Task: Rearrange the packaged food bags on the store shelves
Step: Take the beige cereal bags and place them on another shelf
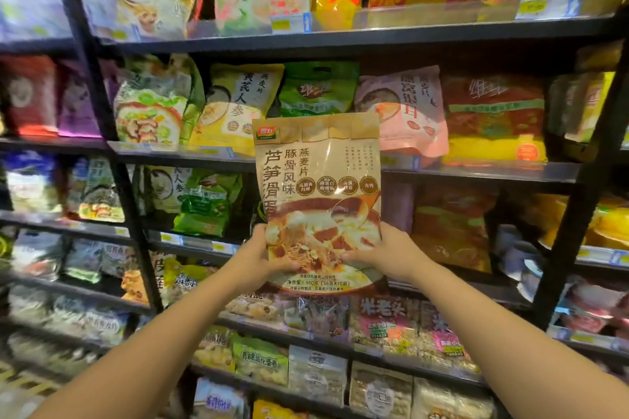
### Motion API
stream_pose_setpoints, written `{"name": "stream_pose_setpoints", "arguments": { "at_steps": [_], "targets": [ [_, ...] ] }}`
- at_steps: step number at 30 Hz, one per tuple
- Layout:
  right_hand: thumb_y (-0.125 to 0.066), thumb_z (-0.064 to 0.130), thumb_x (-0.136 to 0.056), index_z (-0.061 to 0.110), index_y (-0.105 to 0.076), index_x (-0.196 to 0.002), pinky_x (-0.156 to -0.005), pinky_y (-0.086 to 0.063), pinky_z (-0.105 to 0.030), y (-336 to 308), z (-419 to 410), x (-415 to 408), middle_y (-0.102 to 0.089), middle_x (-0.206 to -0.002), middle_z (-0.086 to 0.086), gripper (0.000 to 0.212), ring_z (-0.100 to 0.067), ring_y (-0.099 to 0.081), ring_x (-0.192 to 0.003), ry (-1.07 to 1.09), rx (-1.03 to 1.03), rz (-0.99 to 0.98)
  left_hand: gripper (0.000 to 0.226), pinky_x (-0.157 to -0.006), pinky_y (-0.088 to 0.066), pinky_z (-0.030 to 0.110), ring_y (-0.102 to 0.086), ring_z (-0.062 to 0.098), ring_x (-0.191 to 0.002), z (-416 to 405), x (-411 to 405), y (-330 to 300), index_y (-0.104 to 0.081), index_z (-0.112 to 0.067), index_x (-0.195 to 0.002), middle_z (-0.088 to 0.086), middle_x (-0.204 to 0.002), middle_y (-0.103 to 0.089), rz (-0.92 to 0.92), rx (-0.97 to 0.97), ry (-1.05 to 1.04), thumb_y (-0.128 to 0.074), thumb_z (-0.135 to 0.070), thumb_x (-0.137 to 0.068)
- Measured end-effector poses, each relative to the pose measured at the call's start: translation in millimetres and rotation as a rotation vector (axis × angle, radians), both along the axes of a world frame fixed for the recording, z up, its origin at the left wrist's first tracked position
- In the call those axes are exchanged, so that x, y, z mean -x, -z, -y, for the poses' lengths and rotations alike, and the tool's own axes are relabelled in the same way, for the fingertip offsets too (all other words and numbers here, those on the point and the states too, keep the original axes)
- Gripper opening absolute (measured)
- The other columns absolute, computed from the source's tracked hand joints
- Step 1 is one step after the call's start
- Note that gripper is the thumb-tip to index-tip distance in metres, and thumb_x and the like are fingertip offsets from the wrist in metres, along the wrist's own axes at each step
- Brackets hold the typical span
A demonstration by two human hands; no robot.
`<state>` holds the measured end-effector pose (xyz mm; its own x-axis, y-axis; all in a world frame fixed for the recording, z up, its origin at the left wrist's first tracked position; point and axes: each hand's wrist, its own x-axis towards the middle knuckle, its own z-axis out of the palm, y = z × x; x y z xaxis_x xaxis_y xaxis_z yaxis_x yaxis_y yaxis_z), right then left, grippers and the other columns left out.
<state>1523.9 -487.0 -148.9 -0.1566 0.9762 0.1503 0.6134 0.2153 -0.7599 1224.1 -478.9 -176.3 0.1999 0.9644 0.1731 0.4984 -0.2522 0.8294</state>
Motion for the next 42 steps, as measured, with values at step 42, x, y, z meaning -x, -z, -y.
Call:
{"name": "stream_pose_setpoints", "arguments": {
  "at_steps": [42],
  "targets": [
    [-0.092, 0.066, -0.056, 0.053, -0.065, -0.107, -0.074, -0.045, -0.003, -41.6, -121.3, 566.7, -0.073, -0.098, 0.037, 0.059, 0.015, -0.068, -0.093, -0.716, -0.032, -0.068, 0.070, -0.101, -0.056, 0.044, -0.070, 0.009, -0.110, 90.9, 473.8, -55.3, -0.040, -0.033, -0.129, -0.007, -0.122, -0.069, 0.162, -0.043, -0.759, -0.089, -0.025, -0.079]
  ]
}}
